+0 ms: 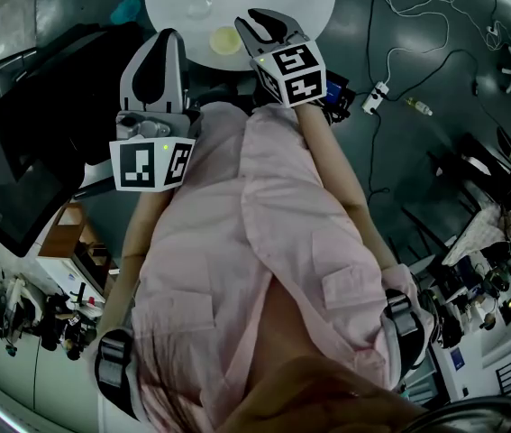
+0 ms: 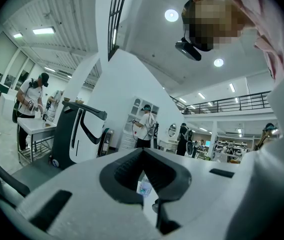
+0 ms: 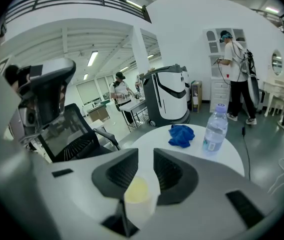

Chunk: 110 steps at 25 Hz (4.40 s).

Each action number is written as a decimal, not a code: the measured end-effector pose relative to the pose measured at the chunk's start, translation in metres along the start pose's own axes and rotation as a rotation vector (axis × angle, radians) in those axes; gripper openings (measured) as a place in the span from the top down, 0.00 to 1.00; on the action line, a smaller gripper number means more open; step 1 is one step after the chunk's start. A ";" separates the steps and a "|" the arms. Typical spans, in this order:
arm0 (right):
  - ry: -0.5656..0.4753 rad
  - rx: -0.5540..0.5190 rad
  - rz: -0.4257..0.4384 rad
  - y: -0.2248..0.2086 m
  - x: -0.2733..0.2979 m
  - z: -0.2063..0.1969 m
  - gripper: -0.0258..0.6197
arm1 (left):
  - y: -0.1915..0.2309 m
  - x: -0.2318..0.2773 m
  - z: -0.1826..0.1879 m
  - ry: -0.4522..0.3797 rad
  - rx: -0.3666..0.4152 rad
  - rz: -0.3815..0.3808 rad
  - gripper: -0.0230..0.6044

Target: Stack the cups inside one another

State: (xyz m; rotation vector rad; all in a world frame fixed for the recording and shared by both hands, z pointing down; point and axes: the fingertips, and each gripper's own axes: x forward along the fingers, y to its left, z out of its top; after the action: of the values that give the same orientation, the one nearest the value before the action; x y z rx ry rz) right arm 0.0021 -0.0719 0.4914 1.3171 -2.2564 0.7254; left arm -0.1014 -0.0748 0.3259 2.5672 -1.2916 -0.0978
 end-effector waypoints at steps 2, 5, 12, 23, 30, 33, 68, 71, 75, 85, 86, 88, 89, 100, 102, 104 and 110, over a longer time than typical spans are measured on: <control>0.026 -0.005 0.007 0.001 0.007 -0.006 0.83 | 0.001 0.000 0.001 -0.001 0.001 -0.001 0.94; 0.067 -0.015 0.018 0.003 0.016 -0.017 0.83 | 0.002 -0.002 0.001 -0.005 0.001 0.001 0.94; 0.192 -0.016 0.049 0.005 0.038 -0.045 0.83 | 0.009 -0.006 0.000 -0.005 -0.005 0.019 0.94; 0.331 -0.013 0.052 -0.002 0.061 -0.083 0.82 | 0.020 -0.004 -0.005 0.006 -0.016 0.042 0.94; 0.409 -0.025 0.052 -0.005 0.070 -0.101 0.81 | 0.021 -0.001 -0.005 0.016 -0.012 0.046 0.94; 0.441 -0.028 0.050 -0.007 0.075 -0.110 0.80 | 0.022 0.000 -0.006 0.018 -0.011 0.046 0.94; 0.342 -0.104 -0.006 -0.005 0.066 -0.079 0.90 | 0.033 -0.008 0.003 -0.009 -0.005 0.066 0.94; 0.290 -0.080 -0.019 -0.007 0.061 -0.064 0.90 | 0.034 -0.009 0.003 -0.008 -0.006 0.064 0.94; 0.255 -0.069 -0.028 -0.007 0.056 -0.055 0.90 | 0.032 -0.010 0.003 -0.011 -0.007 0.059 0.94; 0.097 -0.049 -0.043 -0.008 0.035 -0.016 0.90 | 0.033 -0.014 0.004 -0.015 -0.005 0.062 0.94; 0.081 -0.043 -0.046 -0.008 0.032 -0.012 0.90 | 0.032 -0.014 0.005 -0.015 -0.005 0.060 0.94; 0.047 -0.038 -0.052 -0.008 0.025 -0.003 0.90 | 0.031 -0.014 0.005 -0.016 -0.006 0.056 0.94; 0.028 -0.037 -0.055 -0.007 0.022 0.002 0.90 | 0.031 -0.014 0.005 -0.017 -0.007 0.055 0.94; -0.103 -0.034 -0.078 -0.007 -0.011 0.032 0.90 | 0.028 -0.017 0.005 -0.034 -0.035 0.051 0.94; -0.122 -0.034 -0.089 -0.007 -0.018 0.037 0.90 | 0.028 -0.017 0.007 -0.041 -0.039 0.047 0.94; -0.148 -0.028 -0.102 -0.008 -0.025 0.044 0.90 | 0.028 -0.017 0.007 -0.042 -0.039 0.041 0.94; -0.257 -0.005 -0.144 -0.014 -0.056 0.075 0.90 | 0.027 -0.014 0.007 -0.040 -0.039 0.031 0.94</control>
State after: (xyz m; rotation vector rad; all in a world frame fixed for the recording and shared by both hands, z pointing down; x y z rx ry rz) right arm 0.0326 -0.0873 0.4032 1.6318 -2.3233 0.5245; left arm -0.1321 -0.0807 0.3258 2.5238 -1.3301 -0.1678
